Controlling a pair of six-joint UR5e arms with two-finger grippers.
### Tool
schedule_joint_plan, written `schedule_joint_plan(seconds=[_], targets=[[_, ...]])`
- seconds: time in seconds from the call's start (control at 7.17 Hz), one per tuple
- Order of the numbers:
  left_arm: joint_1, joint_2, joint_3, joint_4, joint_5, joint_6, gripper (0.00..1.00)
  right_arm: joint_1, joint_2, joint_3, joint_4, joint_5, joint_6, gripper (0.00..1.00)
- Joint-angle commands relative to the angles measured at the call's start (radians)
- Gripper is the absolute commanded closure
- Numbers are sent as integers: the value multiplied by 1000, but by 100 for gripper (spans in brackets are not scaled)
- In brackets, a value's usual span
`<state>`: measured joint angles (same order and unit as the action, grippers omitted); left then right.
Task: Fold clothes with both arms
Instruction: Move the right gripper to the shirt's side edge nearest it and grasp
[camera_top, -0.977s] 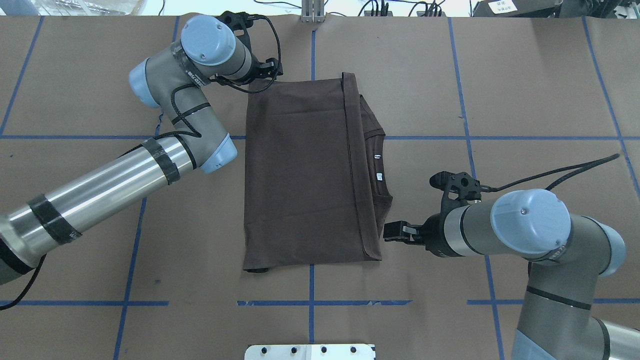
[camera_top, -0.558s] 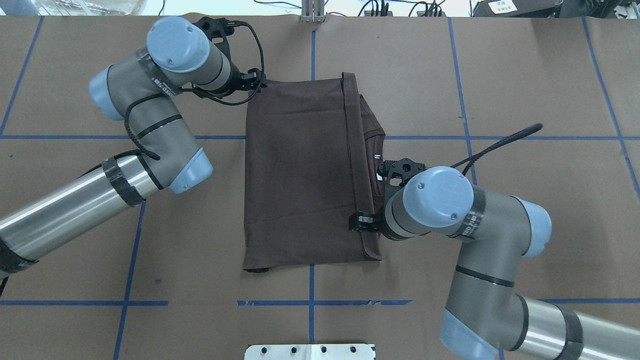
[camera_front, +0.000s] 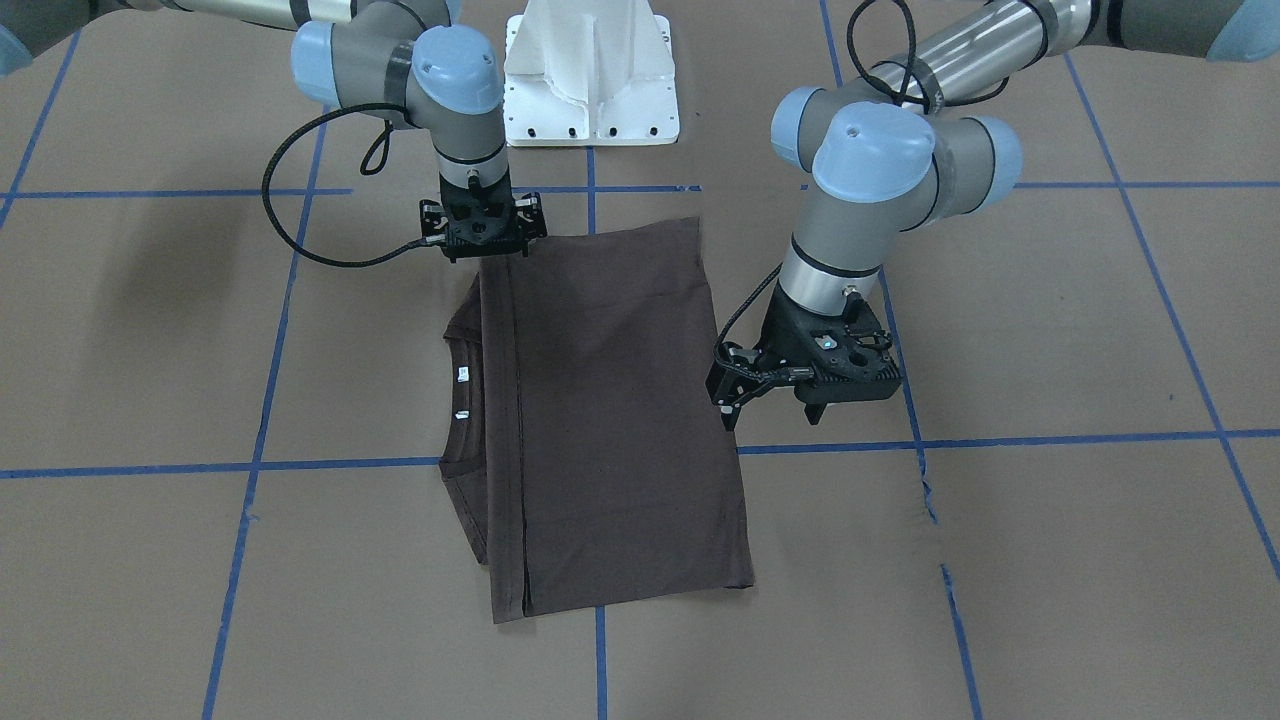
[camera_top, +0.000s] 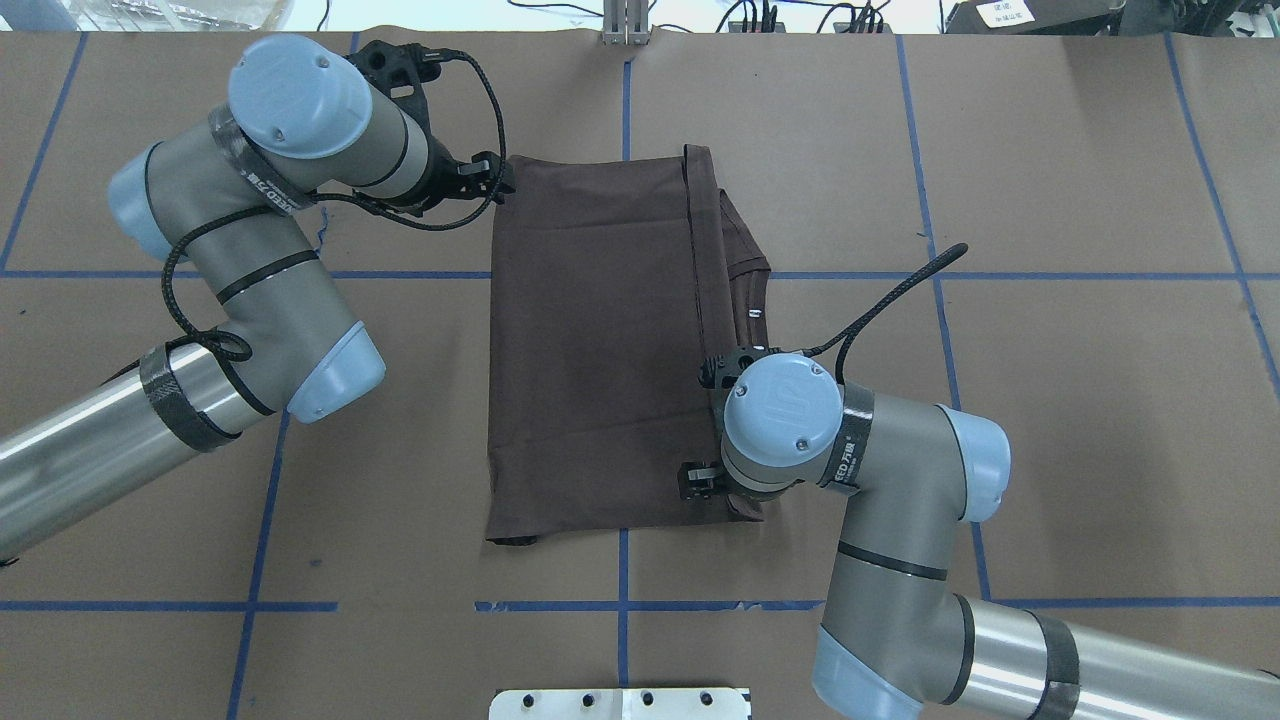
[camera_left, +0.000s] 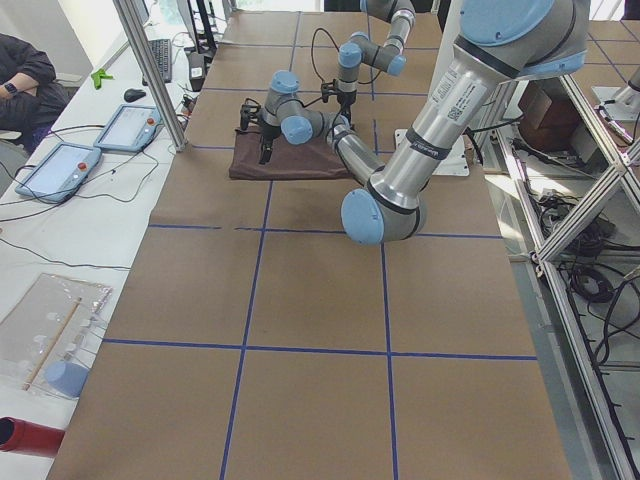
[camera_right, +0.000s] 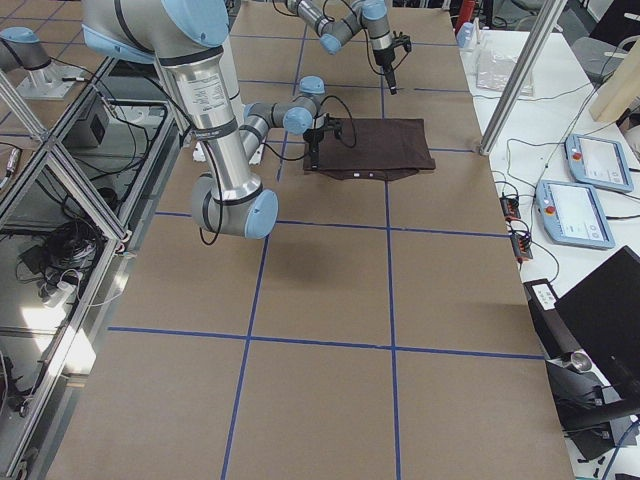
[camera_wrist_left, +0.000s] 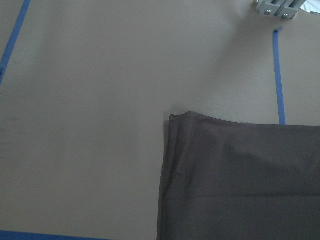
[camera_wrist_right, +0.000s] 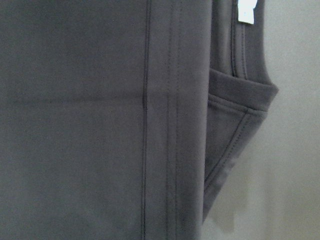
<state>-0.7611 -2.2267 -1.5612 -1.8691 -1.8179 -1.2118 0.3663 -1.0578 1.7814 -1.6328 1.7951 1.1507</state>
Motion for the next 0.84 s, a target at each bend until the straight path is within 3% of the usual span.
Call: schedule_joint_plan(seconds=[0.0, 0.7], targets=[[2, 2, -3, 2, -3, -2, 0, -4, 2, -7, -48, 6, -46, 0], [8, 19, -5, -10, -3, -2, 0, -1, -11, -7, -82, -2, -71, 0]])
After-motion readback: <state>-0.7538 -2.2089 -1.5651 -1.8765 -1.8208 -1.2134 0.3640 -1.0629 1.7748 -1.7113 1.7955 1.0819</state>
